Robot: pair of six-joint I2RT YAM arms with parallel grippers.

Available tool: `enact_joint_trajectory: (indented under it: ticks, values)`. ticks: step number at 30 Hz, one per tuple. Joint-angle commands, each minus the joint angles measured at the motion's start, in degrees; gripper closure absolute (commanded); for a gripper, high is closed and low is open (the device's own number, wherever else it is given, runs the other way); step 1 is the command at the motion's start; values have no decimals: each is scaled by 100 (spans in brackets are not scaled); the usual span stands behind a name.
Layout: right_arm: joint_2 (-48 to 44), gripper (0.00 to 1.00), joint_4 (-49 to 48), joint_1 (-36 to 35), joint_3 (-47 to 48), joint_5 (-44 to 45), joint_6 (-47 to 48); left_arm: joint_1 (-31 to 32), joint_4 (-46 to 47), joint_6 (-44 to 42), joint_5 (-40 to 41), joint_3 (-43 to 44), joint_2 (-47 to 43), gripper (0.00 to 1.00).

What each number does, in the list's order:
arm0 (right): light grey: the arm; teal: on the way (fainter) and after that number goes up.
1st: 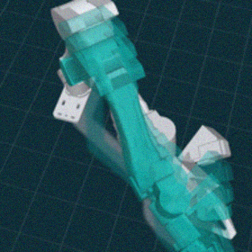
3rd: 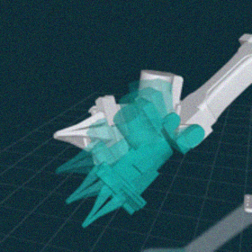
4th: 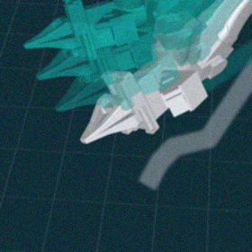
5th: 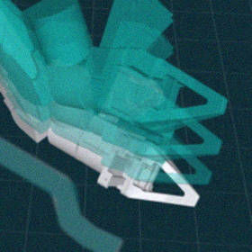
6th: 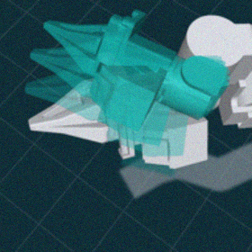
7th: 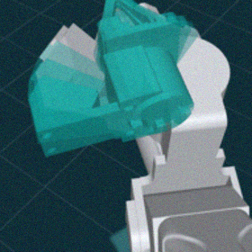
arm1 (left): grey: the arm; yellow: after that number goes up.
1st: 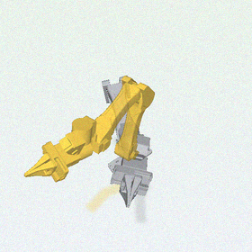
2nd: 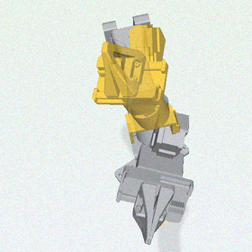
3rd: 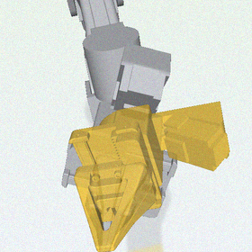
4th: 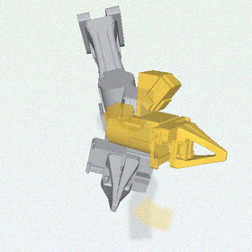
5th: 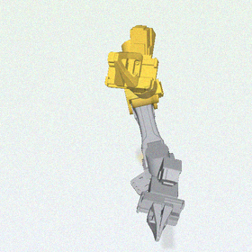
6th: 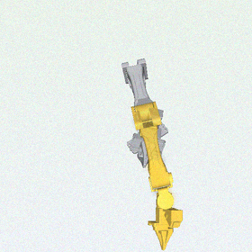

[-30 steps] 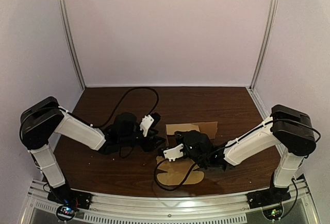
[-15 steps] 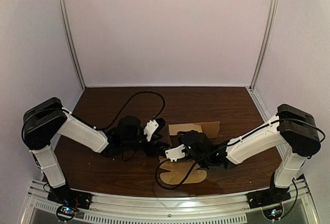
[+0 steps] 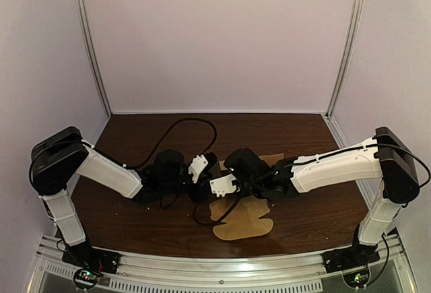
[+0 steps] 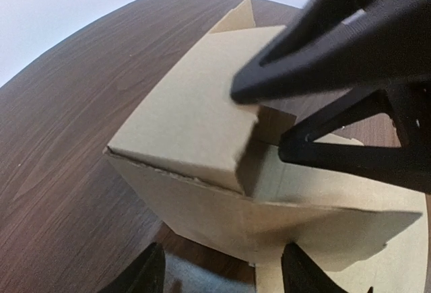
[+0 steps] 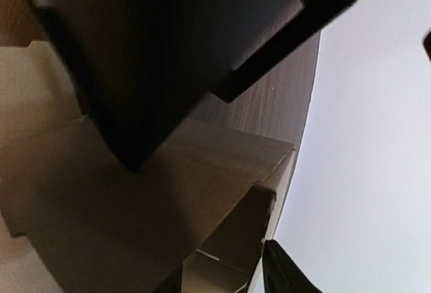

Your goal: Fold the paper box

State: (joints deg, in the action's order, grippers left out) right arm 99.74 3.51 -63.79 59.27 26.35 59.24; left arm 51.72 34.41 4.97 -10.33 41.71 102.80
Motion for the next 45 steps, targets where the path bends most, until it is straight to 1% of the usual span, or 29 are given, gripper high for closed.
enact_joint_trajectory:
  ticks: [1, 6, 9, 14, 19, 22, 24, 25, 27, 32, 38, 45]
  values:
    - [-92, 58, 1375, 291, 545, -665, -979, 96, 420, -63, 52, 290, 288, 38]
    - [-24, 57, 1842, 472, 783, -1123, -1270, 101, 633, -40, 336, 486, 609, 38]
    - [-15, 57, 1947, 534, 851, -1237, -1337, 100, 1013, 74, 496, 458, 734, 38]
    - [-19, 57, 2027, 618, 856, -1396, -1418, 99, 1562, 362, 342, 411, 963, 37]
    - [-112, 54, 2194, 802, 879, -1534, -1427, 101, 1897, 573, 311, 178, 955, 37]
    - [-169, 53, 2232, 948, 894, -1599, -1360, 101, 2099, 712, 100, 59, 919, 36]
    - [-172, 53, 2252, 1009, 900, -1655, -1354, 109, 2294, 828, -93, 20, 914, 33]
    - [-177, 53, 2285, 1023, 909, -1698, -1347, 119, 2372, 880, -181, 21, 937, 26]
    - [-190, 52, 2358, 1040, 931, -1778, -1337, 168, 2375, 916, -191, 71, 963, 23]
    - [-183, 51, 2546, 1095, 1078, -1933, -1377, 239, 2522, 1208, 30, 306, 1178, 22]
    - [-220, 50, 2709, 1162, 1198, -2004, -1467, 311, 2137, 1248, 264, 786, 1449, 22]
    - [-197, 49, 2959, 1314, 1386, -2200, -1594, 471, 1626, 971, 762, 1284, 1755, 22]
